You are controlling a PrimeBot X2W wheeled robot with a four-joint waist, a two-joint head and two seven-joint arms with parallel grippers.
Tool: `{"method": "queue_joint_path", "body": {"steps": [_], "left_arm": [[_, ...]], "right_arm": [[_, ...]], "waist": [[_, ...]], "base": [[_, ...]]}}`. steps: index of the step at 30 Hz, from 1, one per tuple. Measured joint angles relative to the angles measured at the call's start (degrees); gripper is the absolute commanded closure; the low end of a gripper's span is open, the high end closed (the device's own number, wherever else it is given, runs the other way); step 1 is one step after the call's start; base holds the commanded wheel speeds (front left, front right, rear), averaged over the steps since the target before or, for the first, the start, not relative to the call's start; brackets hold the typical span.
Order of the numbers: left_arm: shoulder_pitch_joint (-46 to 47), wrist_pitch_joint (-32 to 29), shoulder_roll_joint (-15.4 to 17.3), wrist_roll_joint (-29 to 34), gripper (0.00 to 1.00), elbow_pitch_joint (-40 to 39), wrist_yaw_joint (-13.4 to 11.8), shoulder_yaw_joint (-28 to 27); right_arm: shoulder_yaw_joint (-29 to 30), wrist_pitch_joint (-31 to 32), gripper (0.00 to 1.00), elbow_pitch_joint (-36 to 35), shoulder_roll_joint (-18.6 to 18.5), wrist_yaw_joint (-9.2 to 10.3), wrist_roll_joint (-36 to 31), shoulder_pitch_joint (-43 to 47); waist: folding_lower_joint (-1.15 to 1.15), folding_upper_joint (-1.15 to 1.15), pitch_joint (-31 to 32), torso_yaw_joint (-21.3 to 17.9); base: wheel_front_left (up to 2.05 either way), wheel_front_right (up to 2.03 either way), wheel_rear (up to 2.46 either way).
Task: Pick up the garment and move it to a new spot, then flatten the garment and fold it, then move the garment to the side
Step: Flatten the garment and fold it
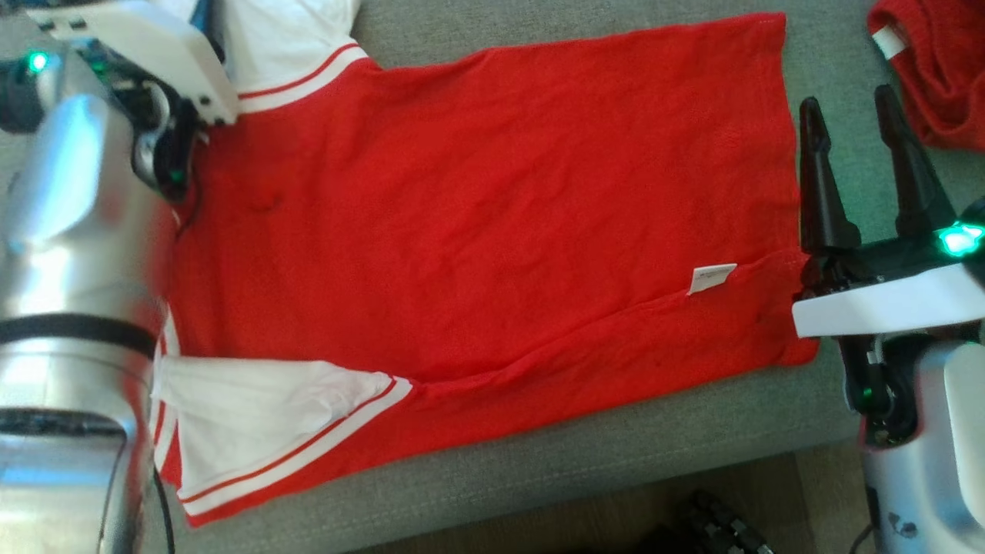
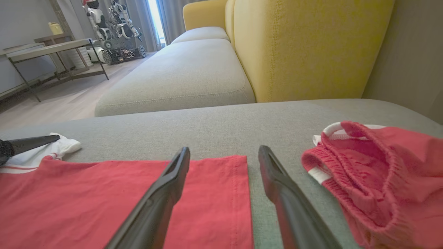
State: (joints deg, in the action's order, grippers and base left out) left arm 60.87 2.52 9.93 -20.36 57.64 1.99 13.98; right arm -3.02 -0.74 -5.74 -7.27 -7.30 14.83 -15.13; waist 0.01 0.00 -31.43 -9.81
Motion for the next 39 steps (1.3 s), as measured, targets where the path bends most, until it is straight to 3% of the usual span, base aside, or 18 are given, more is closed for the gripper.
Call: {"method": "queue_joint_path", "body": {"steps": [4,5,6,7,18,32,33,35,36,39], "left_arm": [[1.83,0.01,-0.14,-0.04,0.00,2.59,-0.33,0.14],[2.09,0.01,-0.18,-0.31,0.08,3.21,0.25,0.25],[2.41,0.01,-0.21,-0.33,0.71,3.86,0.75,0.44],[2.78,0.01,-0.33,-0.48,1.00,4.48,1.07,0.46],[3.35,6.27,-3.65,0.13,1.00,6.93,2.13,3.38],[5.73,10.47,-7.16,0.03,1.00,2.24,4.10,5.94],[5.73,10.70,-7.17,-0.03,1.00,1.98,4.12,6.00],[5.65,10.74,-7.26,-0.69,1.00,1.68,4.13,6.04],[5.45,10.96,-7.32,-1.01,1.00,1.48,4.13,6.09],[4.91,11.21,-7.30,-1.14,1.00,0.57,4.13,6.10]], "right_arm": [[0.15,-0.09,0.00,0.73,-0.05,0.00,0.42,-0.53],[0.30,-0.09,0.00,0.85,-0.09,0.00,0.65,-0.96],[0.46,-0.09,0.00,1.04,-0.22,0.00,0.88,-1.33],[0.79,-0.07,0.00,1.35,-0.41,0.00,1.30,-1.74],[4.71,6.15,0.00,10.69,-7.37,0.00,9.27,-9.03],[-1.91,19.54,0.00,23.50,-14.74,0.00,15.85,-16.52],[-2.14,20.48,0.18,23.70,-15.16,0.00,16.28,-16.99],[-2.16,21.32,0.94,23.95,-15.40,0.00,17.17,-17.80],[-2.25,22.02,1.00,24.20,-15.43,0.00,17.63,-18.08],[-2.23,21.79,1.00,23.92,-15.49,0.00,18.23,-18.12]], "waist": [[0.00,0.00,-0.24,-0.06],[0.00,0.00,-0.22,0.00],[0.00,0.00,-0.16,0.06],[0.00,0.00,-0.08,0.16],[0.00,0.00,0.85,3.82],[0.00,0.00,0.18,10.47],[0.00,0.00,0.21,10.66],[0.00,0.00,0.40,10.93],[0.00,0.00,0.64,11.06],[0.00,0.00,1.08,11.12]], "base": [[0.00,0.00,0.00],[0.00,0.00,0.00],[0.00,0.00,0.00],[0.00,0.00,0.00],[0.00,0.00,0.00],[0.00,0.00,0.00],[0.00,0.00,0.00],[0.00,0.00,0.00],[0.00,0.00,0.00],[0.00,0.00,0.00]]}}
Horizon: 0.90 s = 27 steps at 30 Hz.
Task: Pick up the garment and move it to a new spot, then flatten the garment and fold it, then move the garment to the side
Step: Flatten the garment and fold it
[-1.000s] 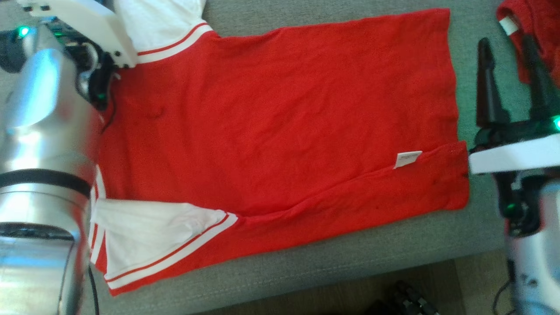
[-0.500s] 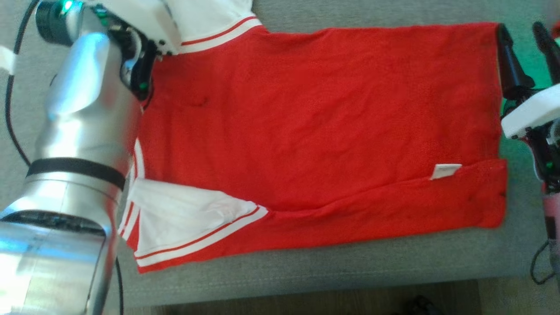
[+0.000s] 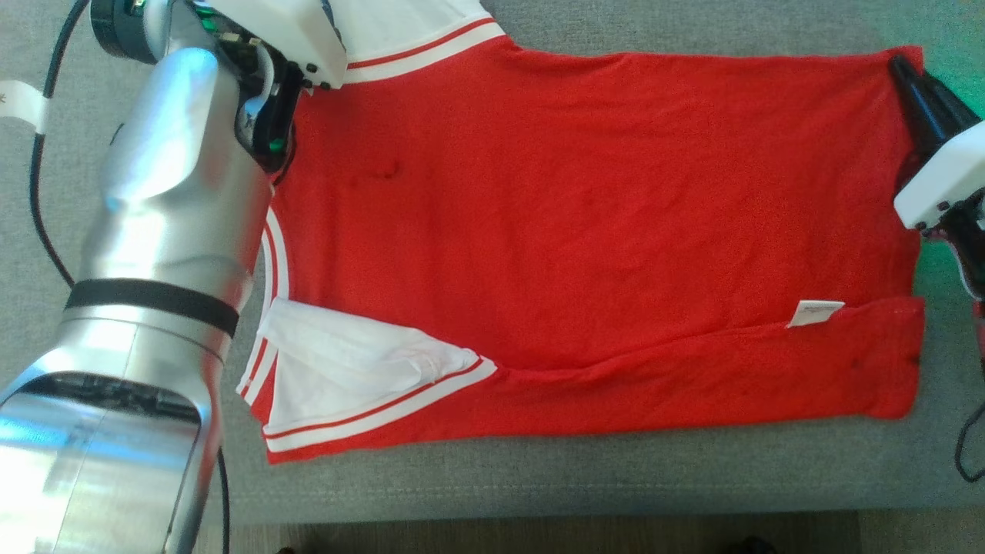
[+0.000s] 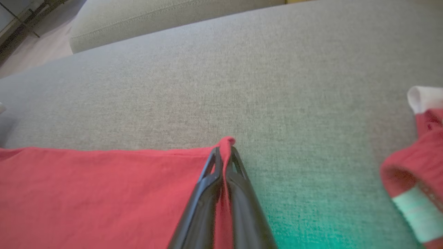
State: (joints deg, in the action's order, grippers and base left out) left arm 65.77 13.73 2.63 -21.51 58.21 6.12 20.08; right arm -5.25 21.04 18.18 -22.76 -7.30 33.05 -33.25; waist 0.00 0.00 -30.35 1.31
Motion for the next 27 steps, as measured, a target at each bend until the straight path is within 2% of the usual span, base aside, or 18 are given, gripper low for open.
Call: {"method": "queue_joint_path", "body": {"steps": [6,13,16,20,27], "left_arm": [[-0.92,0.45,0.49,-0.32,1.00,-4.42,-0.08,-0.21],[-4.41,0.56,1.38,-0.87,1.00,-11.55,-0.59,-0.51],[-8.93,0.57,2.09,-1.38,1.00,-17.45,-1.14,-0.54],[-18.17,0.56,3.03,-3.36,1.00,-27.27,-1.33,-0.85],[-36.28,-2.99,6.79,-4.06,1.00,-47.73,-5.66,-0.67]], "right_arm": [[0.91,-2.99,1.00,-3.92,-0.02,0.00,0.15,-0.01],[2.29,-3.44,1.00,-6.50,0.45,0.00,2.23,1.23],[3.99,-3.38,1.00,-7.99,2.36,0.00,7.24,4.07],[5.47,-1.85,1.00,-9.95,3.15,0.00,12.24,9.21],[7.17,-1.11,1.00,-13.67,2.87,0.00,13.72,16.58]], "waist": [[0.00,0.00,1.27,-0.18],[0.00,0.00,2.82,-0.36],[0.00,0.00,3.84,-0.42],[0.00,0.00,5.41,-0.34],[0.00,0.00,7.93,-0.13]], "base": [[0.00,0.00,0.00],[0.00,0.00,0.00],[0.00,0.00,0.00],[0.00,0.00,0.00],[0.00,0.00,0.00]]}}
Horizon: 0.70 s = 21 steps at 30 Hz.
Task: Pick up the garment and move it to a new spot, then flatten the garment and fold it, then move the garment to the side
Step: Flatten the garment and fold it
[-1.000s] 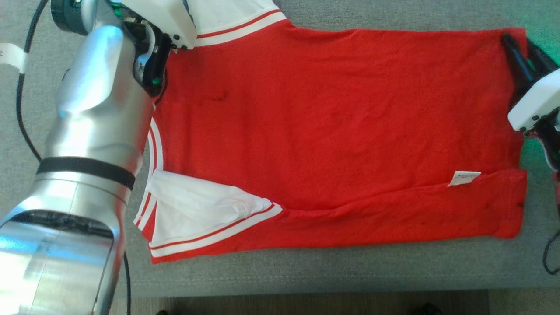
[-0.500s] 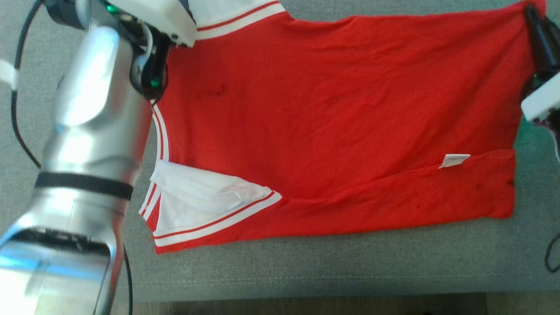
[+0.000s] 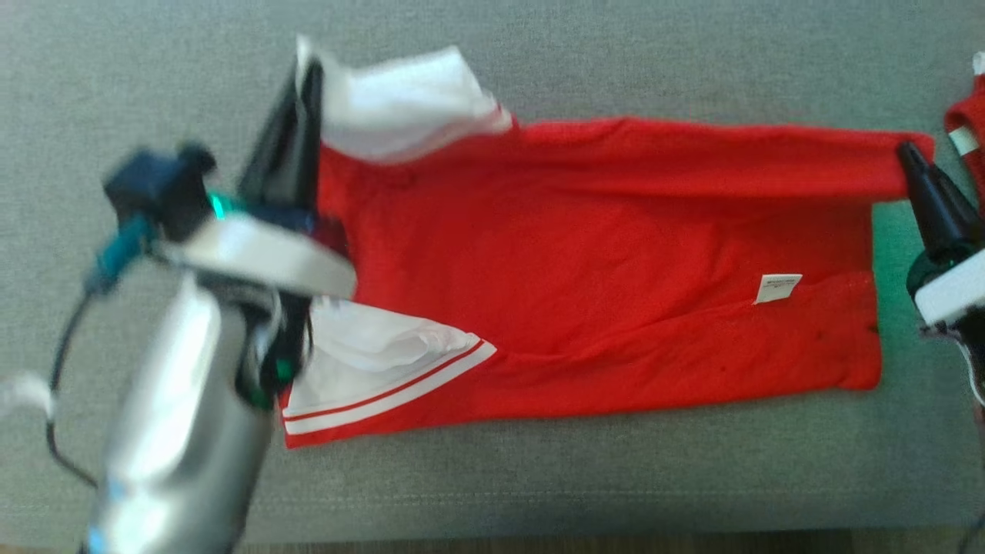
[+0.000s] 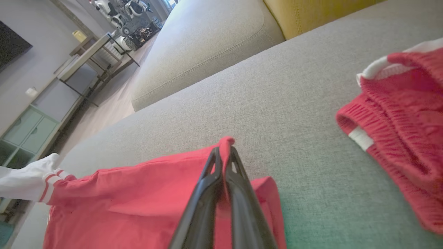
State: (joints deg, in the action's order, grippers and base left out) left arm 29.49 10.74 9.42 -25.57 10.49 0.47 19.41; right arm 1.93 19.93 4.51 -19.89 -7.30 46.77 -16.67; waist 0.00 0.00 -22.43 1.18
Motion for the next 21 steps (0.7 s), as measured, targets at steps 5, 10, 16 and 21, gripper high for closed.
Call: {"method": "queue_joint_path", "body": {"steps": [5,10,16,21], "left_arm": [[-12.29,-4.48,1.64,-0.70,1.00,-11.91,-3.21,0.52],[-21.95,-7.87,2.29,-2.90,1.00,-18.78,-5.70,1.19],[-27.67,-10.21,2.30,-6.37,1.00,-21.27,-7.06,1.31],[-30.30,-11.34,2.20,-8.56,1.00,-19.04,-7.73,1.30]], "right_arm": [[-1.77,-1.32,1.00,-3.48,-1.45,0.00,-4.81,3.31],[-5.42,-3.99,1.00,-5.69,-4.34,0.00,-12.05,6.17],[-7.45,-7.16,1.00,-5.38,-5.71,0.00,-16.45,9.96],[-7.69,-7.84,0.39,-4.09,-5.16,0.00,-17.82,12.24]], "waist": [[0.00,0.00,1.57,0.04],[0.00,0.00,2.56,-0.17],[0.00,0.00,3.34,0.11],[0.00,0.00,3.59,-0.21]], "base": [[0.00,0.00,0.00],[0.00,0.00,0.00],[0.00,0.00,0.00],[0.00,0.00,0.00]]}}
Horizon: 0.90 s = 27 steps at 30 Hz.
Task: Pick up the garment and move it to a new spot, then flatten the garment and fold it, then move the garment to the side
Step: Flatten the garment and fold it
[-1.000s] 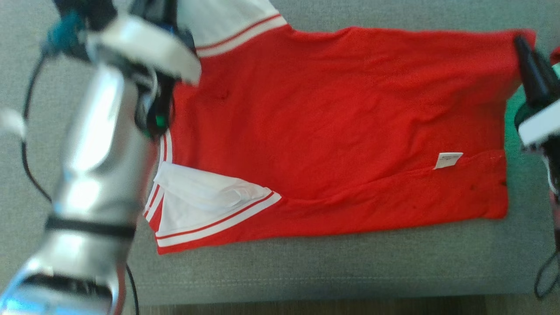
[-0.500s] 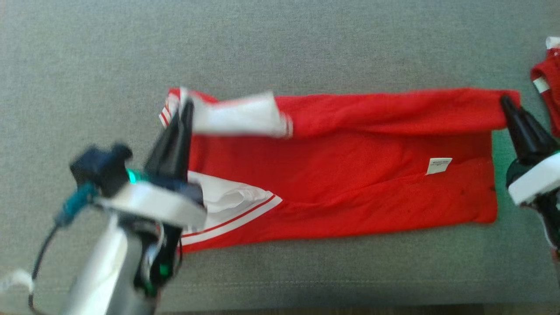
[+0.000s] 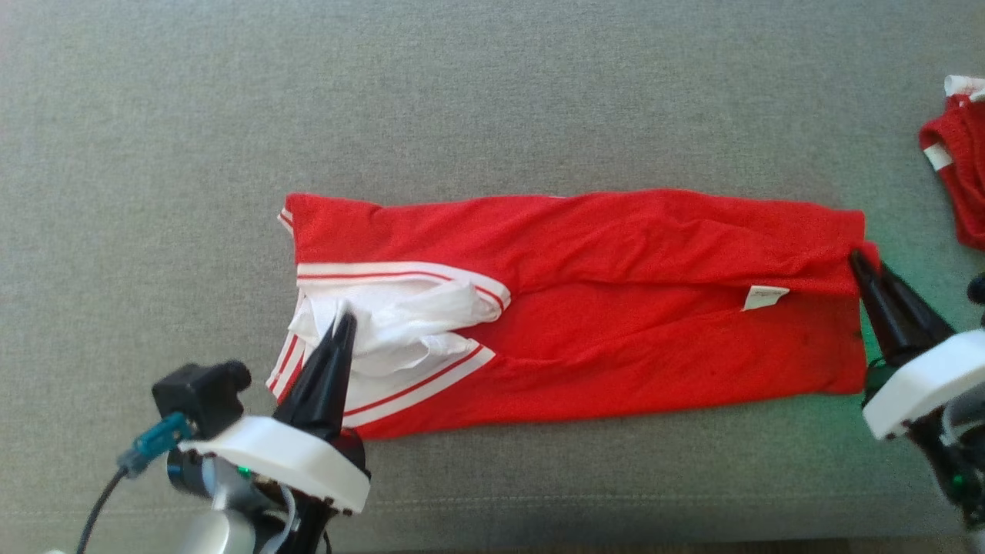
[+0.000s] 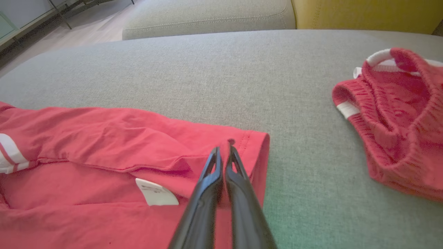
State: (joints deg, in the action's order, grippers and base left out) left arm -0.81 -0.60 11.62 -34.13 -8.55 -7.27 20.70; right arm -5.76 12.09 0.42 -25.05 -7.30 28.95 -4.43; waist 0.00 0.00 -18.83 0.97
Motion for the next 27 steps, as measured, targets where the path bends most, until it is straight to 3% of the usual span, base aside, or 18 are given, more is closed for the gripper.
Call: {"method": "queue_joint_path", "body": {"steps": [1,2,3,15,27], "left_arm": [[-0.38,-0.10,-0.01,0.02,0.75,0.83,-0.16,0.00],[-0.58,-0.05,-0.13,-0.14,0.18,1.63,-0.34,-0.08],[-0.60,-0.03,-0.18,-0.31,0.00,2.36,-0.37,-0.08],[0.30,10.74,-0.53,6.00,0.00,5.36,-3.05,-1.37],[3.22,14.83,-0.20,12.72,0.00,5.43,-4.14,-3.58]], "right_arm": [[0.07,-0.19,0.00,0.01,0.43,0.00,-0.12,0.42],[0.09,-0.58,0.00,0.27,1.03,0.00,-0.12,0.73],[0.14,-0.59,0.00,0.52,1.51,0.00,-0.13,1.03],[4.09,-6.11,0.00,-4.91,9.15,0.00,-3.79,4.52],[6.61,-11.20,0.00,-6.89,14.39,0.00,-11.12,4.49]], "waist": [[0.00,0.00,0.07,-0.07],[0.00,0.00,0.18,-0.12],[0.00,0.00,0.31,-0.15],[0.00,0.00,3.64,-1.37],[0.00,0.00,7.94,-2.14]], "base": [[0.00,0.00,0.00],[0.00,0.00,0.00],[0.00,0.00,0.00],[0.00,0.00,0.00],[0.00,0.00,0.00]]}}
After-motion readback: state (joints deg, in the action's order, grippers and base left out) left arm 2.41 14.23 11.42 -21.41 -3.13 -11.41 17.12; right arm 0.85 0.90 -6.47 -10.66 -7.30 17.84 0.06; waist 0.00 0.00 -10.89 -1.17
